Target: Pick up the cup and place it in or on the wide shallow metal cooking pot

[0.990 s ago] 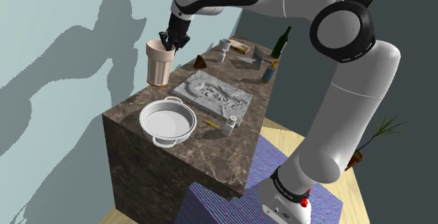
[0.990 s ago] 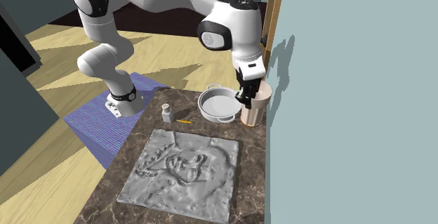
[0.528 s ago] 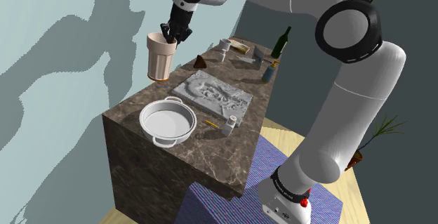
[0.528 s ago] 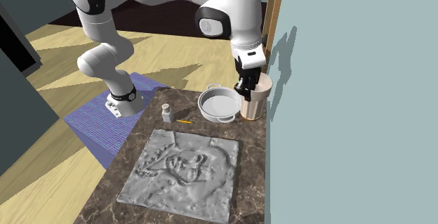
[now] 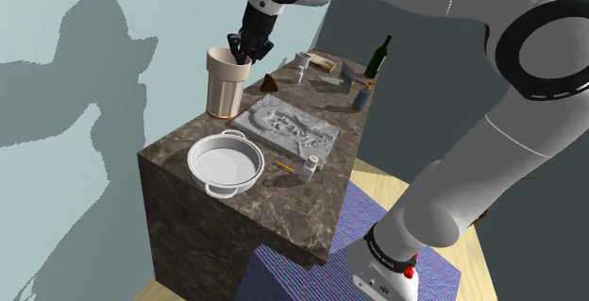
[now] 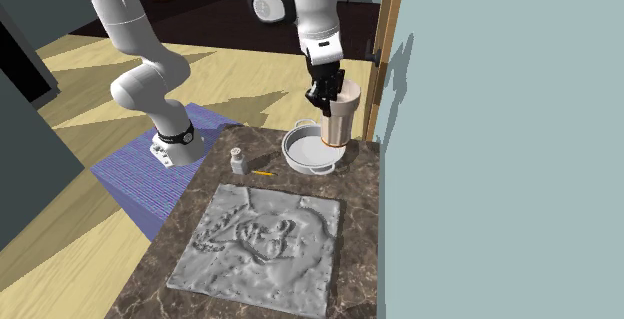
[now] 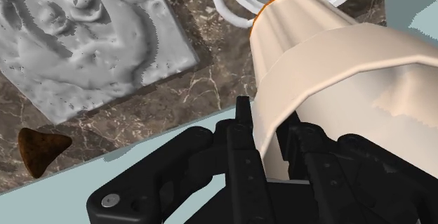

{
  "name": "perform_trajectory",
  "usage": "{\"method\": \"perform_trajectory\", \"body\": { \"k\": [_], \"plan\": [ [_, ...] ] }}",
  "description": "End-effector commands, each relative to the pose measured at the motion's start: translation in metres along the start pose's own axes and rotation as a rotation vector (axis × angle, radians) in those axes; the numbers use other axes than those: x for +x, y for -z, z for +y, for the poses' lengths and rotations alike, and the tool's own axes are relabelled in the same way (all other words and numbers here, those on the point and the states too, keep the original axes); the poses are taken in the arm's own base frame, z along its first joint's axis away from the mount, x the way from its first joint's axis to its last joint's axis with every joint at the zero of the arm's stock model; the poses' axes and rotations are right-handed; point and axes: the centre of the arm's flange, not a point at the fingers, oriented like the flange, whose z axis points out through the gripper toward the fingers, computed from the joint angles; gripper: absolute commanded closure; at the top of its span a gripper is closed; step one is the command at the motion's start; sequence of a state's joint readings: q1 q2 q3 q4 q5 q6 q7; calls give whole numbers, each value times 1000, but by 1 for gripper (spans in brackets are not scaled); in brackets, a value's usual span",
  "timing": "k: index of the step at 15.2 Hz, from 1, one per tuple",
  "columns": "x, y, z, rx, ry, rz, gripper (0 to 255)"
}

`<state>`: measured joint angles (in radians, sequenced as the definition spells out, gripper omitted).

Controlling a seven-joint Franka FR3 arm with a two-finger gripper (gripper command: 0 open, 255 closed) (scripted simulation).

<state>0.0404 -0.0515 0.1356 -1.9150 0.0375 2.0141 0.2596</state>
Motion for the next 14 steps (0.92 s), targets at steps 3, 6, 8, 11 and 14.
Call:
{"method": "perform_trajectory", "body": {
  "k": [3,6,8,11,14],
  "plan": [
    [-48,22,-14,0,-1,0,255],
    [-83,37,-23,0,-1,0,255],
    [-93,36,-25,0,-1,0,255],
    [-95,20,-24,0,-1,0,255],
    [-97,5,-23,0,-1,0,255]
  ]
}}
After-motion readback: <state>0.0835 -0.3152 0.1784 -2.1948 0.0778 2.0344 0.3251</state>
